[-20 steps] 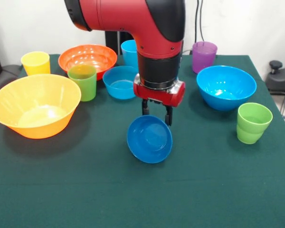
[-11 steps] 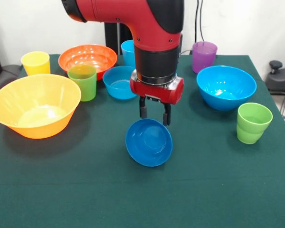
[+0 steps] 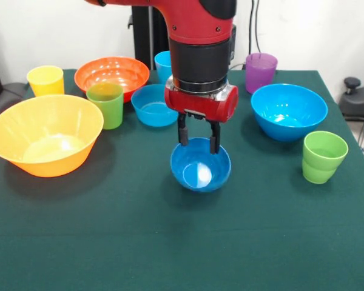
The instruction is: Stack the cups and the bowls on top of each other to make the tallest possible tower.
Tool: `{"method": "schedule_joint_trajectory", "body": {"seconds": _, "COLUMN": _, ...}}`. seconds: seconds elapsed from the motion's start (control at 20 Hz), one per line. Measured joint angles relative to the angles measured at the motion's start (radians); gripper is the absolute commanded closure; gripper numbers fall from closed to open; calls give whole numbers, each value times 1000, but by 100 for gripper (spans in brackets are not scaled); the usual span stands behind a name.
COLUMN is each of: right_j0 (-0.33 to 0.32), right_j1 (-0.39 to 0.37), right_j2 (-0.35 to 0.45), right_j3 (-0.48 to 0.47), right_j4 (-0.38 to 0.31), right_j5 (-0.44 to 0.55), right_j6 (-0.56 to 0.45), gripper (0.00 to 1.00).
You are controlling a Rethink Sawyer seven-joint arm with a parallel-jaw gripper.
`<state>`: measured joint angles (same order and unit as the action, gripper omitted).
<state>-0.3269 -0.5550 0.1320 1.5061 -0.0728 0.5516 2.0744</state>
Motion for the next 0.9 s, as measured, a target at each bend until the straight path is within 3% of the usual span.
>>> {"method": "schedule_joint_trajectory", "body": {"seconds": 0.25, "right_j0": 0, "right_j1": 4, "right_j2": 0, "right_j3": -29, "right_j4": 24, "right_j5": 25, "right_j6": 0, "gripper": 0}}
{"method": "schedule_joint_trajectory", "body": {"seconds": 0.9, "right_j0": 3, "right_j1": 3, "right_j2": -3, "right_j3": -150, "right_j4": 55, "right_j5": 199, "right_j6": 0, "gripper": 0}}
